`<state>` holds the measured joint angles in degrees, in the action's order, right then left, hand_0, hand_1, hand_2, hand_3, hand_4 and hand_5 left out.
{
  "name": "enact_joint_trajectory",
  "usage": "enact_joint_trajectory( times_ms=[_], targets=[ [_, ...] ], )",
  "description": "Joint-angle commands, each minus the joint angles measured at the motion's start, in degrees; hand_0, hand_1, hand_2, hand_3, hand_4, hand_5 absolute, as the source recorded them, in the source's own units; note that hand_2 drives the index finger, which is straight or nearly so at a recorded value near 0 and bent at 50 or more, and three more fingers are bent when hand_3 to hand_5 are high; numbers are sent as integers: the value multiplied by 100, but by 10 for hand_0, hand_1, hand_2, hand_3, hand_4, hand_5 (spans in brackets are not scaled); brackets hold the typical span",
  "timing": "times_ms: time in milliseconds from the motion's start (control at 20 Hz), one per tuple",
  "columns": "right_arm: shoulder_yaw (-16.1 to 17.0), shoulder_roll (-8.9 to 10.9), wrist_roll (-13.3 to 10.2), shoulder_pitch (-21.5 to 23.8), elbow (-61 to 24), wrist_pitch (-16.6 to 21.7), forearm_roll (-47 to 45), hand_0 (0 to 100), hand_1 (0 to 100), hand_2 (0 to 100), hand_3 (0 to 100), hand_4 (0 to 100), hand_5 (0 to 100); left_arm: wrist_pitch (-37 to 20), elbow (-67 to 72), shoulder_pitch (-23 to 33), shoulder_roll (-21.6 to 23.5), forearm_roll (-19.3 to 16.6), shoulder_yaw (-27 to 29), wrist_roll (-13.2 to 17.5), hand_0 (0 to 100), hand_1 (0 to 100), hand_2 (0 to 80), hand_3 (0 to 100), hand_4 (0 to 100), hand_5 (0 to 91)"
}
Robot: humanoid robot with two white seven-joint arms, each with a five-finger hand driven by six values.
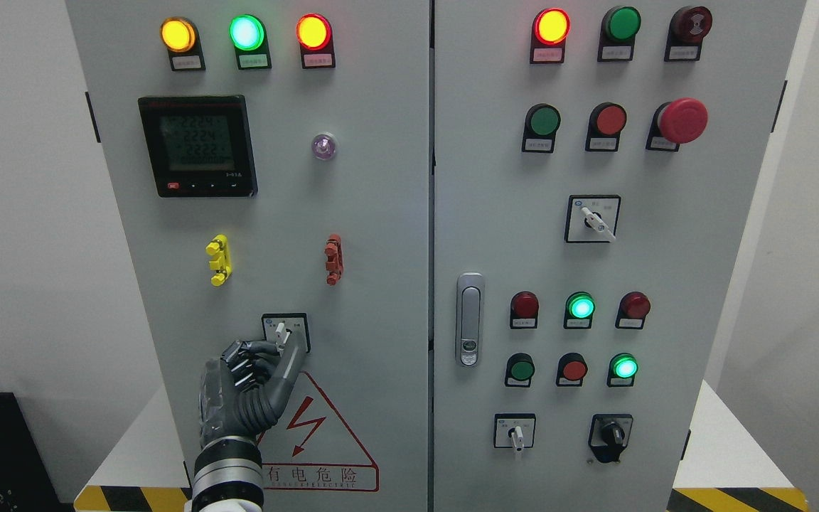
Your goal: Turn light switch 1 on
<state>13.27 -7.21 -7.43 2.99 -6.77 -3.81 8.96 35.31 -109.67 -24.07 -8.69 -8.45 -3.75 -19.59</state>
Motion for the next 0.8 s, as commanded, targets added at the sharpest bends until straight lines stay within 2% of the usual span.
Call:
enact_joint_trajectory(
  times_ms=[0,750],
  targets=[
    [0,0,-4,0,0,3,0,308,0,0,0,0,0,2,15,-10,-1,1,-2,8,233,618,592,891,931,879],
    [0,0,-4,0,0,3,0,307,0,0,0,0,0,-6,24,-27,-1,1,-2,8,376,589,597,896,931,882]
  ],
)
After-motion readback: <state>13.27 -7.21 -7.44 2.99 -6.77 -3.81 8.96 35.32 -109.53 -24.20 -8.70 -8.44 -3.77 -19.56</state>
